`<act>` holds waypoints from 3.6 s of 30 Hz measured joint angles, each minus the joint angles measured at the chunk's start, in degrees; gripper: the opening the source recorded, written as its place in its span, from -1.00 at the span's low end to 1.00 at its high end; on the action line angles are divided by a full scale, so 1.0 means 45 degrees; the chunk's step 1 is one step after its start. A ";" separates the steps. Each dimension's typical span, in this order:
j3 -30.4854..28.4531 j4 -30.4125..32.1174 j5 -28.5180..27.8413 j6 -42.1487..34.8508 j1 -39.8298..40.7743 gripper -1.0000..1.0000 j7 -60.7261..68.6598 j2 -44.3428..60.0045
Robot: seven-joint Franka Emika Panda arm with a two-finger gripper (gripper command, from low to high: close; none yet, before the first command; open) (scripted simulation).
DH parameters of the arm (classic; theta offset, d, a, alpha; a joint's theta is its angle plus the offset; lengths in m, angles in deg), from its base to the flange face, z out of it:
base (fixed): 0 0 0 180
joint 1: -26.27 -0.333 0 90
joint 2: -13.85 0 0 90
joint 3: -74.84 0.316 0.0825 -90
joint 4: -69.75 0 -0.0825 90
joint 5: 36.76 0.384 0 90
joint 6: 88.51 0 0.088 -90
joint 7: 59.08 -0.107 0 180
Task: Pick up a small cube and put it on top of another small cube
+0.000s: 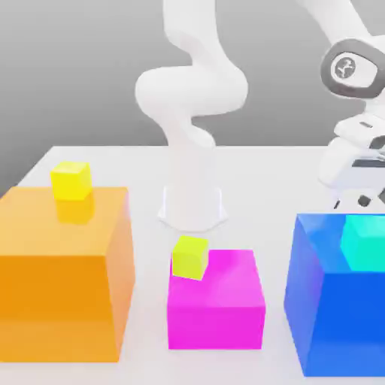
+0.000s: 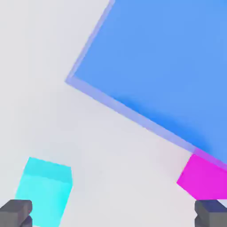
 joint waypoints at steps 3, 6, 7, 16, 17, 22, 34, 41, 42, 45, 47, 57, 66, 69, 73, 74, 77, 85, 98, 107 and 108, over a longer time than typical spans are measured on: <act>0.0141 0.0732 0.0593 0.1626 -0.0175 0.00 -0.0735 0.0442; 0.0284 0.1475 0.1218 0.3292 -0.0337 0.00 -0.1451 0.0822; 0.0328 0.1724 0.1432 0.3848 -0.0400 0.00 -0.1686 0.0935; 0.0558 0.2809 0.1342 0.6372 -0.0492 0.00 -0.3645 0.1556; 0.0546 0.2748 0.1219 0.6378 -0.0488 0.00 -0.3750 0.1632; 0.0411 0.2478 0.0405 0.6484 -0.0461 0.00 -0.4385 0.2077; -0.1350 0.2146 -0.2919 0.7359 -0.1410 0.00 -0.6803 0.3528; -0.3668 0.2079 -0.5424 0.8252 -0.3038 0.00 -0.8601 0.4535; -0.4072 0.2072 -0.5792 0.8408 -0.3338 0.00 -0.8867 0.4690; -0.5404 0.2062 -0.6828 0.8930 -0.4375 -1.00 -0.9619 0.5172; -0.5404 0.2062 -0.6830 0.8937 -0.4375 -1.00 -0.9621 0.5172; -0.3721 0.2088 -0.5287 0.8277 -0.3129 -1.00 -0.8505 0.4511; -0.1308 0.2187 -0.2000 0.7191 -0.1609 -1.00 -0.6151 0.3212; -0.0860 0.2246 -0.1094 0.6924 -0.1395 -1.00 -0.5498 0.2827; -0.0539 0.2361 -0.0085 0.6645 -0.1343 -1.00 -0.4759 0.2361; -0.0500 0.2398 0.0128 0.6591 -0.1352 -1.00 -0.4601 0.2255; -0.0406 0.2529 0.0666 0.6468 -0.1366 -1.00 -0.4194 0.1962; -0.0513 0.3038 0.1531 0.6474 -0.1568 -1.00 -0.3507 0.1379; -0.1309 -0.1995 0.5187 0.3008 -0.1022 -1.00 -0.0296 0.1525; -0.2867 -0.4564 0.2190 -0.1640 0.1220 -1.00 0.1865 0.0332; -0.3011 -0.4819 0.1881 -0.2185 0.1397 -1.00 0.2105 0.0179</act>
